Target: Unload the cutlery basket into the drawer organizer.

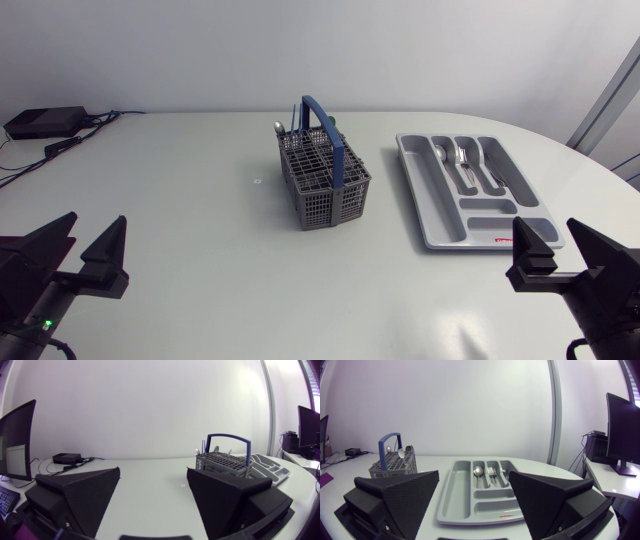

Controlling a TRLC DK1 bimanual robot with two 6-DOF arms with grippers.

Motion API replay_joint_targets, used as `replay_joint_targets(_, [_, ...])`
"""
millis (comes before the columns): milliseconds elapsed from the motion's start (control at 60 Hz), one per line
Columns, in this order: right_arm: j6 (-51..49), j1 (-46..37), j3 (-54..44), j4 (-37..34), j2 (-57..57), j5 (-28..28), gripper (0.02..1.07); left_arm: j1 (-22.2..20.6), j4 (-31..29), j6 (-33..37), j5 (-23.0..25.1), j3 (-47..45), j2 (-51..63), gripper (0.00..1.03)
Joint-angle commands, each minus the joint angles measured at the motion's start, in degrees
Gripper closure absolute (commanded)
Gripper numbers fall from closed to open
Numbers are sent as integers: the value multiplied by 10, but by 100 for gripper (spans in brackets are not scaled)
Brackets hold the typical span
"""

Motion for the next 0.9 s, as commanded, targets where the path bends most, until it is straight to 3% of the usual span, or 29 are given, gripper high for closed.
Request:
replay_joint_targets(0, [8, 4, -12, -2, -3, -1, 6, -3, 0, 10, -1, -12, -6, 4])
replay_joint_targets(567, [9, 7, -12, 5, -5, -2, 6, -1, 8, 9, 0, -9, -6, 4])
replay_joint_targets(783, [7, 25, 3, 18, -2, 1, 6, -14, -11, 4, 0, 58, 8, 4])
replay_joint_targets(883, [7, 37, 22, 19, 15, 1, 6, -30, -19, 3, 0, 111, 80, 4])
